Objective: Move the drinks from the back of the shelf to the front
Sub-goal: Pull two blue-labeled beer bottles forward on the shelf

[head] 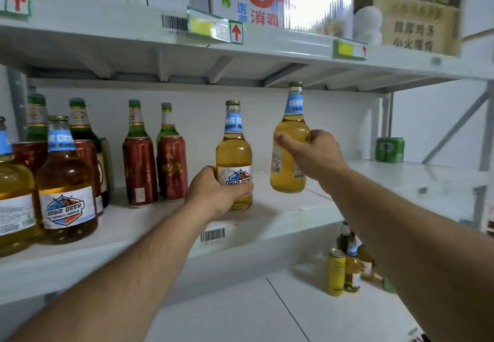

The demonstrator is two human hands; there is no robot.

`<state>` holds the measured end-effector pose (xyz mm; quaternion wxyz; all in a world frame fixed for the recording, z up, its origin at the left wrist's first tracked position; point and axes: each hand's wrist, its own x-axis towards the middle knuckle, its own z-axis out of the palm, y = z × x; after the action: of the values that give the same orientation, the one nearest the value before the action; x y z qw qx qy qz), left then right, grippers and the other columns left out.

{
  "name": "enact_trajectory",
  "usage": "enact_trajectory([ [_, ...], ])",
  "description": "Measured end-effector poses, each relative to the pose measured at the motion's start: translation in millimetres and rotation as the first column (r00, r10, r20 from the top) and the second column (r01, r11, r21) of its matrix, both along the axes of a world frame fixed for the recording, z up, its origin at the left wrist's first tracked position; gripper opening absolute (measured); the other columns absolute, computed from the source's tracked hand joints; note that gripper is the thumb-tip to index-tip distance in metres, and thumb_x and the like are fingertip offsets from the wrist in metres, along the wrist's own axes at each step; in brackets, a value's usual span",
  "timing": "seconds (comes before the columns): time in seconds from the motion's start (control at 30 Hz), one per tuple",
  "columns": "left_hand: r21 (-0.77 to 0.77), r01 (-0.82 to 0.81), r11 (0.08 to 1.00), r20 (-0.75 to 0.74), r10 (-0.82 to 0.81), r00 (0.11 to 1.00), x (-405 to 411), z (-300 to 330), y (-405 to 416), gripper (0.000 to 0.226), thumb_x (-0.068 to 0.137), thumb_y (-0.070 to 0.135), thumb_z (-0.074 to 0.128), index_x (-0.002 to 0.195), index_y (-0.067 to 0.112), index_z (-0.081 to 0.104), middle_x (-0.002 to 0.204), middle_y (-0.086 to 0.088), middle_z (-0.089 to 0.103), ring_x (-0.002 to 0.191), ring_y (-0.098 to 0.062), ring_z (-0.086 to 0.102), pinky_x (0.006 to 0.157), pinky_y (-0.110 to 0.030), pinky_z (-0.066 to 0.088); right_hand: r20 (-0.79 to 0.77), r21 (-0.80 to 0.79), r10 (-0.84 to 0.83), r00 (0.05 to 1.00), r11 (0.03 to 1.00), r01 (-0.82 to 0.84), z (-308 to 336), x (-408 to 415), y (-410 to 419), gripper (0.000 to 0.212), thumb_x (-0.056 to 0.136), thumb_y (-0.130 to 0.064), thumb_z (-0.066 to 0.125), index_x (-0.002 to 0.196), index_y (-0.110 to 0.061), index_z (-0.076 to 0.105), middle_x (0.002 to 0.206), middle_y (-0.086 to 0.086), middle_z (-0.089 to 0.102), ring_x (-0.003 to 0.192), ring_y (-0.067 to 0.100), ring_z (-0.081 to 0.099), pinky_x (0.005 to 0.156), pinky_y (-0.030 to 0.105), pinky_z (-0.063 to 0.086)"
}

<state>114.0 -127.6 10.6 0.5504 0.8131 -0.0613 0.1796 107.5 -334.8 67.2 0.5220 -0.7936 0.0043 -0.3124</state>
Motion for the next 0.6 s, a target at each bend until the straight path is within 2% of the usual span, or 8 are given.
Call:
enact_trajectory([
  [0.17, 0.017, 0.094, 0.995, 0.009, -0.095, 0.995, 4, 6, -68, 0.055, 0.068, 0.04, 0.094, 0.112, 0.022, 0.067, 0.102, 0.005, 0.076, 0.092, -0.015, 0.073, 0.084, -0.035, 0.06, 0.017, -0.011, -0.069, 0.997, 0.998, 0.069, 0, -8, -64, 0.073, 0.072, -0.069, 0.072, 0.121, -0.018, 0.059, 0.106, 0.001, 0.069, 0.092, 0.023, 0.07, 0.082, 0.044, 0.06],
  [0.23, 0.023, 0.132, 0.991, 0.007, -0.132, 0.991, 8, 6, -97, 0.054, 0.069, 0.04, 0.094, 0.112, 0.022, 0.067, 0.103, 0.004, 0.076, 0.092, -0.016, 0.074, 0.087, -0.038, 0.061, 0.021, -0.013, -0.087, 0.996, 0.996, 0.087, -1, -8, -91, 0.076, 0.067, -0.072, 0.072, 0.119, -0.018, 0.06, 0.103, 0.001, 0.07, 0.09, 0.022, 0.071, 0.081, 0.045, 0.06],
  [0.33, 0.028, 0.155, 0.987, 0.015, -0.156, 0.988, 14, 5, -143, 0.054, 0.069, 0.041, 0.094, 0.111, 0.023, 0.066, 0.102, 0.005, 0.076, 0.092, -0.016, 0.074, 0.084, -0.036, 0.06, 0.032, -0.009, -0.126, 0.992, 0.992, 0.126, -2, -4, -137, 0.077, 0.06, -0.074, 0.074, 0.114, -0.019, 0.063, 0.098, 0.0, 0.071, 0.085, 0.02, 0.071, 0.077, 0.043, 0.062],
  [0.53, 0.047, 0.159, 0.986, 0.011, -0.16, 0.987, 33, 5, -238, 0.063, 0.068, 0.045, 0.094, 0.119, 0.023, 0.063, 0.109, 0.004, 0.073, 0.099, -0.017, 0.071, 0.085, -0.038, 0.06, 0.034, -0.015, -0.111, 0.993, 0.994, 0.112, -1, 17, -229, 0.073, 0.064, -0.07, 0.076, 0.114, -0.019, 0.062, 0.098, 0.0, 0.071, 0.084, 0.019, 0.072, 0.074, 0.041, 0.062],
  [0.6, 0.042, 0.158, 0.987, 0.014, -0.159, 0.987, 38, 7, -267, 0.063, 0.069, 0.046, 0.094, 0.118, 0.024, 0.062, 0.109, 0.005, 0.072, 0.096, -0.014, 0.069, 0.08, -0.034, 0.058, 0.024, -0.025, -0.109, 0.994, 0.994, 0.11, -2, 24, -256, 0.069, 0.068, -0.067, 0.076, 0.115, -0.019, 0.061, 0.099, 0.0, 0.07, 0.085, 0.018, 0.071, 0.07, 0.036, 0.061],
])
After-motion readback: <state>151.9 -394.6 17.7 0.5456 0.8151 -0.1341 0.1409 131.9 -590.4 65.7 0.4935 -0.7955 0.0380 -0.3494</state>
